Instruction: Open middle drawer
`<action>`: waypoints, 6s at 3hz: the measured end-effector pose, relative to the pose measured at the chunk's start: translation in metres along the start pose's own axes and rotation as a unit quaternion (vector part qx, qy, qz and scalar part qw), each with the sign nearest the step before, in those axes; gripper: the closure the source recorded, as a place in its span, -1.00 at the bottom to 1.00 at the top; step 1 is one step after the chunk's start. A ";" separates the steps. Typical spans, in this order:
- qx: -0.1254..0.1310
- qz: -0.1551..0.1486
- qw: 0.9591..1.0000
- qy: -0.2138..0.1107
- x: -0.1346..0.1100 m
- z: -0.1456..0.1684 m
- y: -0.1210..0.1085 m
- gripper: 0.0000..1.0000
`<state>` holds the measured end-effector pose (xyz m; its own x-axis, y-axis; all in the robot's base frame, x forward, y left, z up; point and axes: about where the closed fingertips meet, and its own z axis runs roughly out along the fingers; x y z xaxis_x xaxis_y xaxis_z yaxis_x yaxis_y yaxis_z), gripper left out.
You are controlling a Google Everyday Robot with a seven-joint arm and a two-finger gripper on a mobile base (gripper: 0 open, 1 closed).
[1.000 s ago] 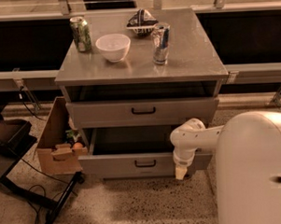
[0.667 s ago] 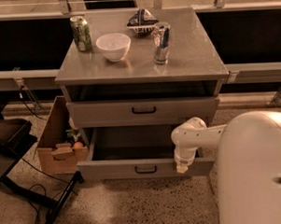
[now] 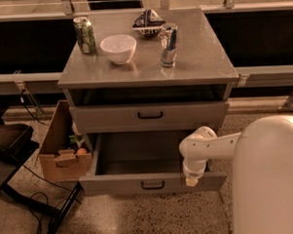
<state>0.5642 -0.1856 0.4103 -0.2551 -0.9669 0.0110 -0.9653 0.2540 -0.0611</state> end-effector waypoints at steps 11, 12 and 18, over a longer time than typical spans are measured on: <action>0.030 -0.007 1.000 0.007 0.015 -0.008 0.035 -0.93; 0.030 -0.007 1.000 0.007 0.015 -0.008 0.035 -1.00; -0.039 0.057 0.996 0.050 0.056 -0.028 0.138 -0.20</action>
Offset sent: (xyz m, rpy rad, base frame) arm -0.5681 -0.0576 0.2425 -0.3624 -0.7094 0.0330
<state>0.4153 -0.2041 0.4304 -0.3631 -0.9255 0.1082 -0.9305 0.3662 0.0104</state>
